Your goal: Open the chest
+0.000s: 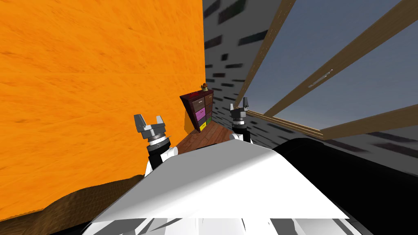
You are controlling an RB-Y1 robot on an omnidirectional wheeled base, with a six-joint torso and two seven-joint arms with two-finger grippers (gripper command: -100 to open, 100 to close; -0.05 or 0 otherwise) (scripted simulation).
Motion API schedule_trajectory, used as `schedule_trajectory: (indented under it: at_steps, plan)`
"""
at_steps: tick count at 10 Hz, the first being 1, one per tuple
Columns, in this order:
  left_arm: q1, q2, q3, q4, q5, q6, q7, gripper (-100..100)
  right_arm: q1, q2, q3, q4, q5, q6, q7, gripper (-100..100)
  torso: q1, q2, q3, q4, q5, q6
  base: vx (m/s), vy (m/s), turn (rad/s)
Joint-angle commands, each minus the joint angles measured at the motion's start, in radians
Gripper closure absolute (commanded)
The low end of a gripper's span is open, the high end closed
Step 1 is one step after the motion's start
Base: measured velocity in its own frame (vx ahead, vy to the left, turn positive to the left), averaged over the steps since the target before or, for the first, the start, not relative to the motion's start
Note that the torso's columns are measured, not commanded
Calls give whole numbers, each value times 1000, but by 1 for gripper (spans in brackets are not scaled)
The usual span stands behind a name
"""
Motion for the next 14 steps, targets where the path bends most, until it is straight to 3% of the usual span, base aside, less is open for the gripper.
schedule_trajectory:
  at_steps: [1,9,10,11,14]
  plan:
    - [0,0,0,0,0,0,0,0,0,0,0,0,0,0,0,0,0,40,-82,41,0,0,0,0,0]
    - [0,0,0,0,0,0,0,0,0,0,0,0,0,0,0,0,0,618,-1234,617,0,0,0,0,0]
    - [0,44,-1,8,1,1,1,-100,0,0,0,0,0,0,0,0,0,691,-1382,691,0,0,30,-9,26]
    - [1,71,-3,15,1,1,2,-100,0,0,0,0,0,0,0,0,0,724,-1452,724,0,0,58,-34,47]
    - [4,138,-9,49,5,3,7,-100,0,0,0,0,0,0,0,0,-2,735,-1477,737,-1,0,101,-64,65]
